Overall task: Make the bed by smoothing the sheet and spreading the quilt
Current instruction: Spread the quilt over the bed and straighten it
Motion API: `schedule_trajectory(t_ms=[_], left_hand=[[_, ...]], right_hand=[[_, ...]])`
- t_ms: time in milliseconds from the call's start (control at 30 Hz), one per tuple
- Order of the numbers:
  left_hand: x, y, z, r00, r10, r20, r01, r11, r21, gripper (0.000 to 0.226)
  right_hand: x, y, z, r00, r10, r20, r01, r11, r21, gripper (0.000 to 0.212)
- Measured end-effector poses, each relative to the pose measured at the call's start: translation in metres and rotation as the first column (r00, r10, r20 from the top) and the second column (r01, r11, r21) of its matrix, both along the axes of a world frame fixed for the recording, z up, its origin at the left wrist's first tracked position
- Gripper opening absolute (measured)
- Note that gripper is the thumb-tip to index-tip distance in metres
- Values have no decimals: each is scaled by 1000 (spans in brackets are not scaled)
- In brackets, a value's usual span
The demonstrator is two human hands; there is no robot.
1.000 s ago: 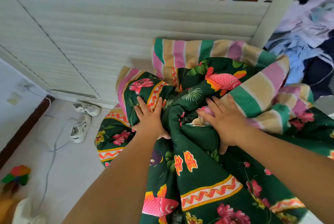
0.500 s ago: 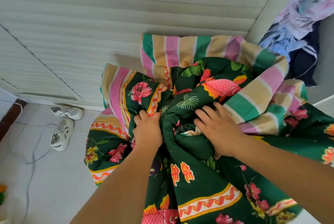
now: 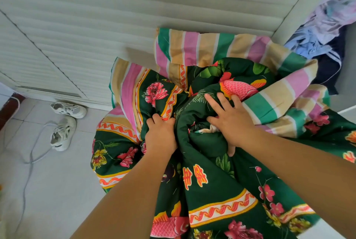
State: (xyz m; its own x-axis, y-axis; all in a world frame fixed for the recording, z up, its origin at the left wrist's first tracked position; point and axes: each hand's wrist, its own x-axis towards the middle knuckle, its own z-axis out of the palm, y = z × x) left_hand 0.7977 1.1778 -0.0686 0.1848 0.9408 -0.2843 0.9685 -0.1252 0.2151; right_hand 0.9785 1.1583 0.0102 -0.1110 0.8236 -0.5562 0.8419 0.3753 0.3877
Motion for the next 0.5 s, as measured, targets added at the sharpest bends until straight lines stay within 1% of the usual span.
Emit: schedule_trajectory(t_ms=[133,300,433,500], left_hand=[[-2,-1,-3,1000,-17,-8,17,1000,6,42],[-1,-2,-1,1000,-23,-12,23,1000,-9,44],[0,-3,-1,999,-32,-31,31,999,-29,58],[2,-4,-2,999,-33,-43,32,999,-28,60]], right_hand=[[8,-13,0,996,89,-4,-89,996,25,114],[6,-4,6,983,163,81,-165,986,8,115],[2,13,3,983,150,105,-143,987,-72,118],[0,17,1,985,131,109,-122,988,-90,117]])
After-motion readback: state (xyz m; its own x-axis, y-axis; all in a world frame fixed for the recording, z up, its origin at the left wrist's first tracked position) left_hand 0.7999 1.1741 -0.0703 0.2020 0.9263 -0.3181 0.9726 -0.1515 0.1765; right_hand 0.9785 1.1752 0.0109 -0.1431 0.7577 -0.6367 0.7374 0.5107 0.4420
